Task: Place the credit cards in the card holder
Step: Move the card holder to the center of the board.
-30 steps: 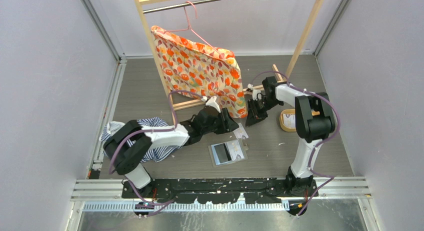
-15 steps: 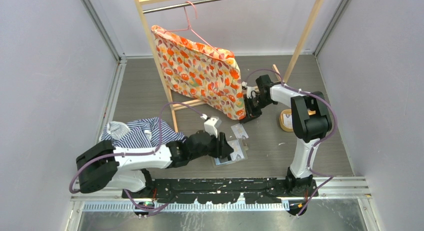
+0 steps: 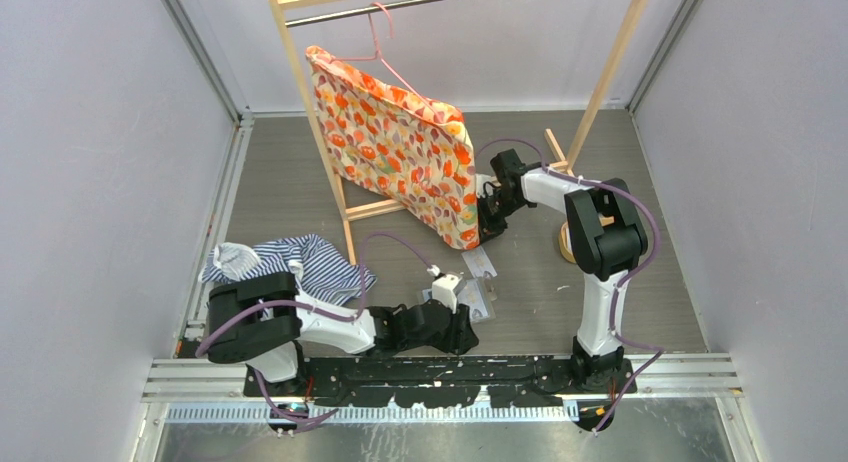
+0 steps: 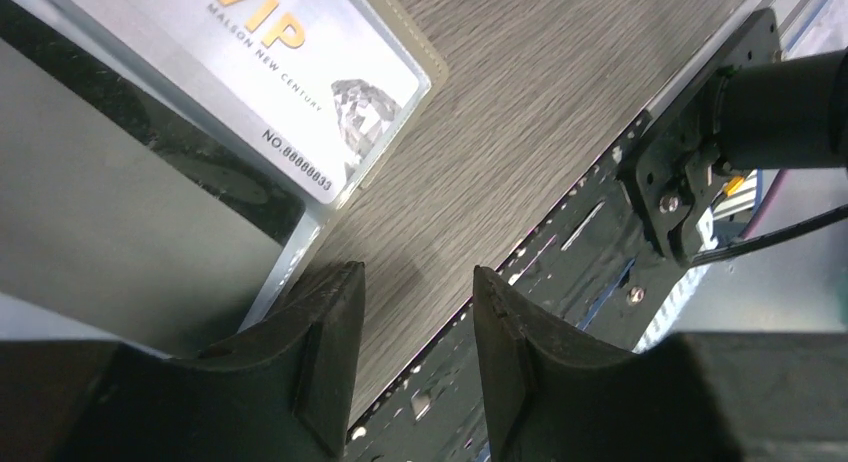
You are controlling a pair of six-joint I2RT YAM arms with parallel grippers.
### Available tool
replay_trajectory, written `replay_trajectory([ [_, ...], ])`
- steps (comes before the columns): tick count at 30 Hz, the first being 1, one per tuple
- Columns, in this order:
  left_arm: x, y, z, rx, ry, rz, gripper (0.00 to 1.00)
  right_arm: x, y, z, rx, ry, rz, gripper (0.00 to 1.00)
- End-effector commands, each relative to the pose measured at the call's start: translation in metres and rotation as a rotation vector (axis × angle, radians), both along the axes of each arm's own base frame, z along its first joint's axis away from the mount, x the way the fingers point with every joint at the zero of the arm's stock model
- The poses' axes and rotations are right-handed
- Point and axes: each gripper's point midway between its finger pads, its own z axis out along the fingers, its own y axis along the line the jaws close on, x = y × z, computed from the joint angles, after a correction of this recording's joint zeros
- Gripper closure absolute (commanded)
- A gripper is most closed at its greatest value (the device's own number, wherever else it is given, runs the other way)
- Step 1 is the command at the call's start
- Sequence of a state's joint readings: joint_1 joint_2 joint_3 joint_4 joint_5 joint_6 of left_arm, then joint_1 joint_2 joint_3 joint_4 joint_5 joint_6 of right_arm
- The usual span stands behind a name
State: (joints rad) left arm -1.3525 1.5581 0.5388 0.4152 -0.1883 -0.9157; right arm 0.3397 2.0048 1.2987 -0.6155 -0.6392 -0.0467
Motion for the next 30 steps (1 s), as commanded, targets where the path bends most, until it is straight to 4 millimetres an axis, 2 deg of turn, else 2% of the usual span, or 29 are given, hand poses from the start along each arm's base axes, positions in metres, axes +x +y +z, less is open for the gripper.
replay_trajectory([
  [1, 0.011, -0.007, 0.003, -0.026, -0.005, 0.086, 0.54, -0.001, -0.009, -0.013, -0.085, 0.008, 0.039, 0.72],
  [11, 0.037, 0.036, -0.011, 0.065, -0.003, 0.262, 0.53, -0.054, -0.048, -0.007, -0.205, 0.065, 0.185, 0.76],
  [18, 0.056, 0.060, -0.017, 0.084, 0.013, 0.334, 0.52, -0.071, -0.066, -0.007, -0.268, 0.055, 0.209, 0.76],
  [22, 0.074, 0.080, -0.018, 0.104, 0.008, 0.385, 0.52, -0.072, -0.077, -0.004, -0.309, 0.014, 0.201, 0.76],
  [24, 0.082, 0.089, -0.016, 0.105, 0.002, 0.402, 0.52, -0.070, -0.080, -0.001, -0.314, -0.005, 0.192, 0.76],
  [27, 0.099, 0.103, -0.007, 0.093, -0.015, 0.427, 0.52, -0.078, -0.082, 0.004, -0.293, -0.006, 0.212, 0.76],
  [30, 0.105, 0.102, 0.018, 0.059, -0.077, 0.375, 0.52, -0.080, -0.077, 0.015, -0.238, -0.050, 0.234, 0.75],
])
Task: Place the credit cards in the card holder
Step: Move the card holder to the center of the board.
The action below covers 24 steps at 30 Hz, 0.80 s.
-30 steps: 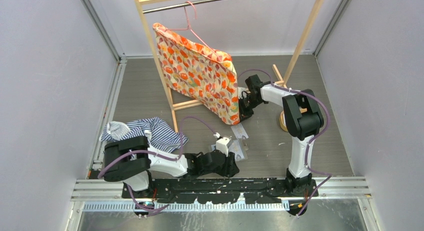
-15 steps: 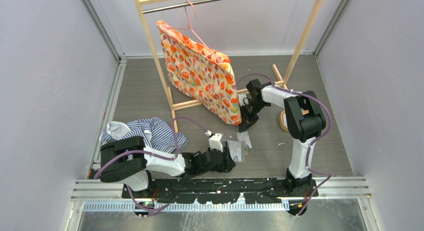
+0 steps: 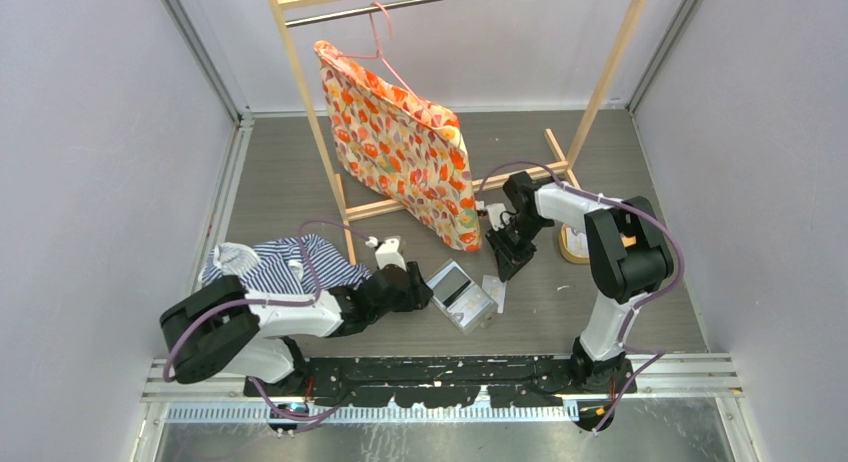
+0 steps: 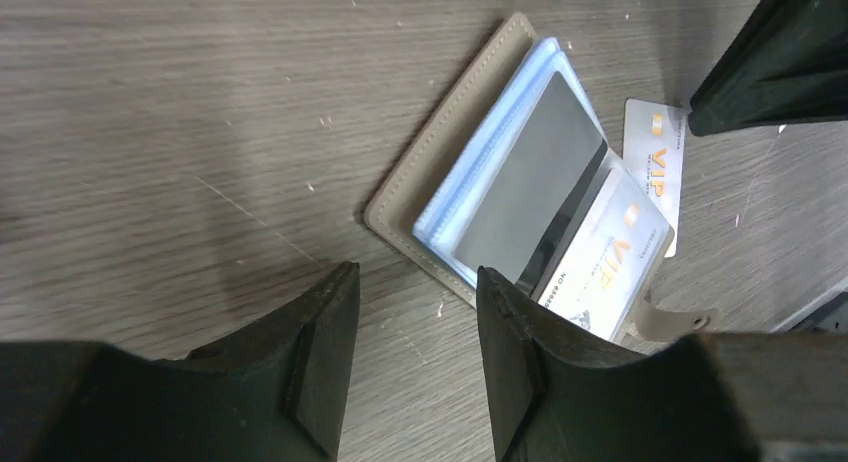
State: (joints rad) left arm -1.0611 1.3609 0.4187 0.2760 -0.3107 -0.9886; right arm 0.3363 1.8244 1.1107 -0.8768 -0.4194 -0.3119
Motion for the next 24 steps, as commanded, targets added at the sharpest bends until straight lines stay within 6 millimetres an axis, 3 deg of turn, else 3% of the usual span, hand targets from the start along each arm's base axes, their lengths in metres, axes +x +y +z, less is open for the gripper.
replay_trajectory([
  [1, 0.003, 0.006, 0.027, 0.018, -0.088, -0.099, 0.52, 0.007, 0.001, 0.026, 0.067, -0.117, 0.046, 0.74],
  [6, -0.026, -0.023, 0.065, -0.132, -0.108, -0.312, 0.53, 0.036, 0.024, 0.052, 0.192, -0.297, 0.058, 0.68],
  [12, -0.080, -0.070, 0.083, -0.267, -0.088, -0.459, 0.54, 0.041, 0.042, 0.025, 0.152, -0.173, 0.051, 0.74],
  [15, -0.093, -0.095, 0.069, -0.256, -0.057, -0.499, 0.55, 0.033, 0.038, 0.013, 0.112, -0.130, 0.062, 0.78],
  [19, -0.095, -0.123, 0.050, -0.281, -0.022, -0.516, 0.56, 0.017, 0.031, 0.007, 0.087, -0.063, 0.093, 0.80],
  [24, -0.083, -0.135, 0.021, -0.219, 0.013, -0.471, 0.55, -0.012, 0.017, 0.006, 0.062, 0.016, 0.181, 0.80],
])
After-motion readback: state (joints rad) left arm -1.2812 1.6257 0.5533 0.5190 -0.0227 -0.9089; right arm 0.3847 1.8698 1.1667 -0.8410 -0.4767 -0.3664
